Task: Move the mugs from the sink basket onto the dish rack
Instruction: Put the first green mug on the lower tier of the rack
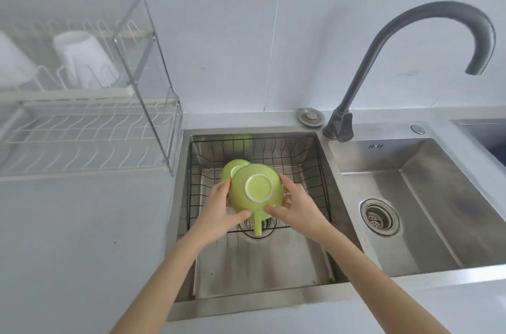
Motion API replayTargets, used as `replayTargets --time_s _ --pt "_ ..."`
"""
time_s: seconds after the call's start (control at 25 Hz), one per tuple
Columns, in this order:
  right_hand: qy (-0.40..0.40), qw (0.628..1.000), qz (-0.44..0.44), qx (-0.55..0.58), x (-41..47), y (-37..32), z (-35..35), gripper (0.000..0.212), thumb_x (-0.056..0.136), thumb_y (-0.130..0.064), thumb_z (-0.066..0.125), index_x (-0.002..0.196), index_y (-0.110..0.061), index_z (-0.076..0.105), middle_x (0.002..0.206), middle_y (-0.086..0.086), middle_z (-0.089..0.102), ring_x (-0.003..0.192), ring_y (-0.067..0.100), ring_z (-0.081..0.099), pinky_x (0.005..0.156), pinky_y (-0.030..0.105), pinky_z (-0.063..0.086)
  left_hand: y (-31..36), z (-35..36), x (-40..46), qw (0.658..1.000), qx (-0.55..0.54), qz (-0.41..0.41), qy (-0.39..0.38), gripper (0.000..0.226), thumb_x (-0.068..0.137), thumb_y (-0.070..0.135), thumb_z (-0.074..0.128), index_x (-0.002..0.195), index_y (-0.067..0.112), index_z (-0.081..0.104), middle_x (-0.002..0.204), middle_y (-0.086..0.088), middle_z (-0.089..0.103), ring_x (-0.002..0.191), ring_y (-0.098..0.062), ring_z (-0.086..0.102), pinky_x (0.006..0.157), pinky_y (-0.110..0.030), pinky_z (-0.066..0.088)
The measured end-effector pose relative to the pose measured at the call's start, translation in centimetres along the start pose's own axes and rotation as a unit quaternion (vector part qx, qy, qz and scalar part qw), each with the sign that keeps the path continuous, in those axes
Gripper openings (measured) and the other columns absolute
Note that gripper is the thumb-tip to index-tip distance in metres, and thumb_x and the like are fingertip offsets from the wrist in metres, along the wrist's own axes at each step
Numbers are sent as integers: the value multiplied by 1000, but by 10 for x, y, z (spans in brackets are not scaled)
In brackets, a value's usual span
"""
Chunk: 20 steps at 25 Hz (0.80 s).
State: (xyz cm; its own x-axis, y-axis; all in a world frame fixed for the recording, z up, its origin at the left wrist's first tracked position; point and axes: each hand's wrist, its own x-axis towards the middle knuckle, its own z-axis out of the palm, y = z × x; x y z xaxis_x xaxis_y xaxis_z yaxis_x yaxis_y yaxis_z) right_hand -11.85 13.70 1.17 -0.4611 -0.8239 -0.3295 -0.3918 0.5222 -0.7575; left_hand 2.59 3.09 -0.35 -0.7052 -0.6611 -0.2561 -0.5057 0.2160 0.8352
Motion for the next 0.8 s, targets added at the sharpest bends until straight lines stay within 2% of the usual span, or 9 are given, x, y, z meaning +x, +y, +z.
replayTargets --time_s 0.12,0.24,0.36,0.52,0.8 --pt "0 1000 -12 -4 -11 -22 22 83 78 -24 71 145 -21 22 126 8 41 100 17 53 104 34 44 -7 -23 -21 1000 17 14 17 78 78 18 69 141 16 24 137 -6 33 102 -15 51 87 -20 36" --pt "-4 1000 -18 -12 -16 -43 49 87 78 -29 70 147 -19 18 131 10 40 112 21 53 106 36 43 -21 -51 -40 999 18 20 29 77 77 16 69 140 15 25 139 -8 31 104 -14 50 87 -16 35" --pt "-9 1000 -19 -5 -20 -67 78 86 79 -31 69 147 -19 17 134 11 38 118 24 50 107 38 42 -38 -80 -56 999 24 23 38 76 78 16 69 139 15 25 139 -8 31 104 -15 47 88 -20 38" --pt "0 1000 -23 1 -23 -93 117 85 78 -31 69 146 -19 20 134 12 39 118 26 53 107 40 42 -67 -115 -71 998 42 14 45 79 78 22 69 141 15 22 139 -4 31 98 -16 51 78 -20 37" --pt "23 999 -25 19 -20 -135 172 77 81 -29 67 145 -20 25 132 14 45 117 27 52 106 41 42 -101 -167 -87 998 36 19 47 81 80 22 66 144 20 15 138 -6 35 97 -16 49 76 -16 35"
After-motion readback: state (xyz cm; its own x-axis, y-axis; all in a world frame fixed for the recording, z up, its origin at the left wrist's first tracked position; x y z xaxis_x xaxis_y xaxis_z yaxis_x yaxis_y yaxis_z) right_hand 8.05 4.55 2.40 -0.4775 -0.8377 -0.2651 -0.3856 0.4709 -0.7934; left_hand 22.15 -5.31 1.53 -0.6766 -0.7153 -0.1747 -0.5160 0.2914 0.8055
